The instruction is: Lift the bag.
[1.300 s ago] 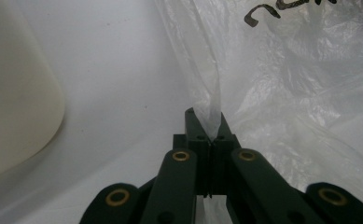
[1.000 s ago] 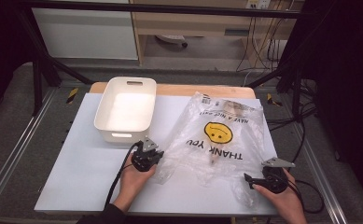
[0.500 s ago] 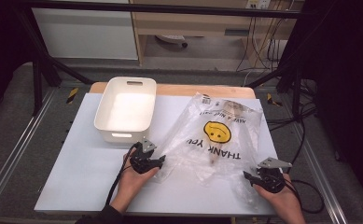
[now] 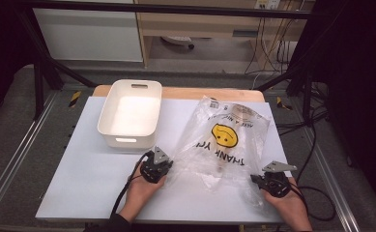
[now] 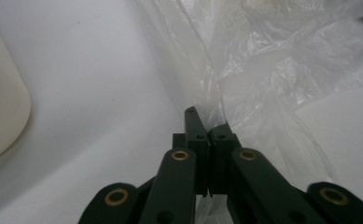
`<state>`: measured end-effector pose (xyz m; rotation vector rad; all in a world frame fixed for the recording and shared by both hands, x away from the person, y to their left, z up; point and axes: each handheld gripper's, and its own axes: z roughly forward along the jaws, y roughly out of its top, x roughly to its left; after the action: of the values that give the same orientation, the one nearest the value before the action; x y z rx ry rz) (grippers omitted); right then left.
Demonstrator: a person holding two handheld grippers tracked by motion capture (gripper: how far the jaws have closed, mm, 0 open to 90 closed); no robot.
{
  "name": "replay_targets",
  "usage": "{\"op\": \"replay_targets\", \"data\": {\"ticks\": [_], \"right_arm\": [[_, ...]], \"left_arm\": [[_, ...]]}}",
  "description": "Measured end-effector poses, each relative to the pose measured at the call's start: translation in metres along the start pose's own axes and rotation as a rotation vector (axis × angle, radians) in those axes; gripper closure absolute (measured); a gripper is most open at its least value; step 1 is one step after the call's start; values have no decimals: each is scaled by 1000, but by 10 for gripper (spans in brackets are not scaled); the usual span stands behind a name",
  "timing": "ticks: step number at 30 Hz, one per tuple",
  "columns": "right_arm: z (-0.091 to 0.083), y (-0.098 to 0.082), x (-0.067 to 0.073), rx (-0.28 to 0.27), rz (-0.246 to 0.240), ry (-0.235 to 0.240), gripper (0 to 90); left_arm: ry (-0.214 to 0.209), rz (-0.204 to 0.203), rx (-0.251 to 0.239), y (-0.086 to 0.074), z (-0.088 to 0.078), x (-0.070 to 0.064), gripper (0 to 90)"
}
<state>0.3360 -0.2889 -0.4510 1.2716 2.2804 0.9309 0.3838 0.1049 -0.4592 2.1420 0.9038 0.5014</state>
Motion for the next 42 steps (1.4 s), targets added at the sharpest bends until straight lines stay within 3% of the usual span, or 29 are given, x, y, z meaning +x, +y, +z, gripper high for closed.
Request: {"op": "replay_targets", "data": {"ticks": [1,8,17,26,30,35,42], "right_arm": [[0,1,1,3,1,4,890],[-5,14,9,-25,-20,35,900],[-15,48,12,-75,-33,58,900],[-16,79,9,-73,-76,72,900],[-13,88,8,-67,-98,72,900],[-15,100,6,-76,-92,79,900],[-23,118,2,-82,-117,68,900]], "left_arm": [[5,8,-1,0,0,-1,900],[-40,-54,4,7,-7,10,900],[-34,-25,18,32,-26,28,900],[-68,-48,4,55,-37,41,900],[-78,-33,8,67,-40,43,900],[-92,-29,4,81,-46,48,900],[-87,-23,8,95,-52,55,900]]}}
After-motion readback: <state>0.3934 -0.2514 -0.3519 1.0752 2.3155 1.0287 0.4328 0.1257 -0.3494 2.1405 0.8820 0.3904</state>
